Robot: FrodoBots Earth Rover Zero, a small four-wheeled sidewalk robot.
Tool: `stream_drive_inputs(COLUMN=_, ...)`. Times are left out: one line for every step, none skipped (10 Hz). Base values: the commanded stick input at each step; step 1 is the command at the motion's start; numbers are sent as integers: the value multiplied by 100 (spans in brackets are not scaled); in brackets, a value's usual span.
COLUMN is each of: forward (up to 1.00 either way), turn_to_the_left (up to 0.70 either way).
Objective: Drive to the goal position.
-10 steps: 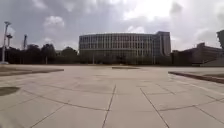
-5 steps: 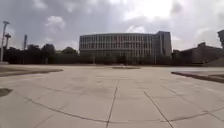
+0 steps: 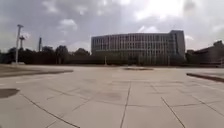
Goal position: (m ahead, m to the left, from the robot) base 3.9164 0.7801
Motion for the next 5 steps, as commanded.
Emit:
stream_drive_inputs(forward=50, turn_to_the_left=-2)
stream_drive_inputs(forward=50, turn_to_the_left=-2)
stream_drive_inputs(forward=50, turn_to_the_left=-2)
stream_drive_inputs(forward=50, turn_to_the_left=-2)
stream_drive_inputs(forward=50, turn_to_the_left=-2)
